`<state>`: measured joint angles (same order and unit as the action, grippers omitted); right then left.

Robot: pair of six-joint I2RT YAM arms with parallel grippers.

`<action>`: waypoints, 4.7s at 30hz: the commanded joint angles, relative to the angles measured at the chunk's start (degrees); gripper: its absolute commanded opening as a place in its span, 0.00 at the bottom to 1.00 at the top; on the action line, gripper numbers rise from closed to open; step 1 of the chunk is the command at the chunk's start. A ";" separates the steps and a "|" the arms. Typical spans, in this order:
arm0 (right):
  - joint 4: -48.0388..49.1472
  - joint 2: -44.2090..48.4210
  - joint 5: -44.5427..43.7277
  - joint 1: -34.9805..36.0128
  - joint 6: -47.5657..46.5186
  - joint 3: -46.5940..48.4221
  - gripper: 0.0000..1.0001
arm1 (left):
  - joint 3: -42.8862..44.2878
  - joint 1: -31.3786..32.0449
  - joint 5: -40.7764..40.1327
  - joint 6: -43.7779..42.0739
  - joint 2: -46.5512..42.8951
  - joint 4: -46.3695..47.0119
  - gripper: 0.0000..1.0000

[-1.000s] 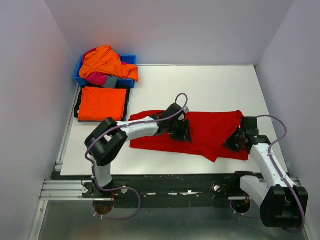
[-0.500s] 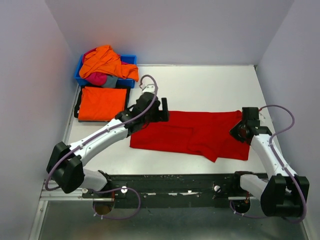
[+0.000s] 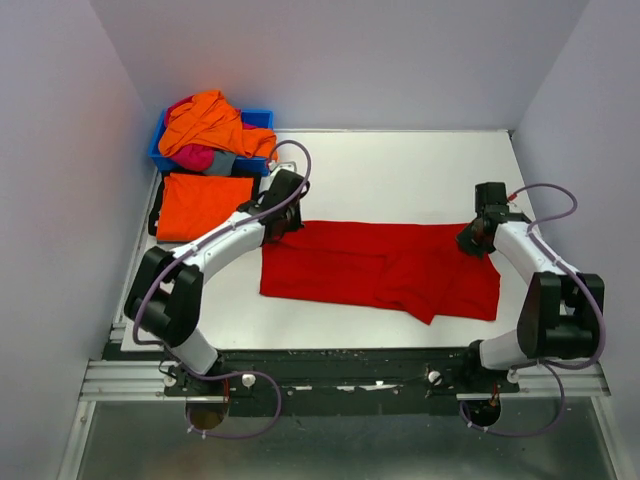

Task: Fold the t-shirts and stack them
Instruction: Rotate the tshirt 90 degrees

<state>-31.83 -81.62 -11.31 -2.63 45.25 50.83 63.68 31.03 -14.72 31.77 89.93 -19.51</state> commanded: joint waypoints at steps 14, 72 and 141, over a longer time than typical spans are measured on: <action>-6.39 -21.80 -0.47 -0.53 2.38 16.65 0.01 | 4.10 -5.19 13.82 2.15 17.48 -3.36 0.00; -9.46 -23.03 -5.21 22.39 14.68 14.62 0.01 | -9.63 4.40 9.80 5.59 -20.50 -10.81 0.16; -3.49 -40.97 6.57 21.71 -4.82 35.11 0.01 | 1.52 -0.97 12.35 22.54 24.14 19.24 0.11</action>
<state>-30.72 -116.27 -2.57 22.63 43.72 81.67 62.76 28.03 0.38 48.66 108.66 -0.91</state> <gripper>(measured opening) 0.011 0.107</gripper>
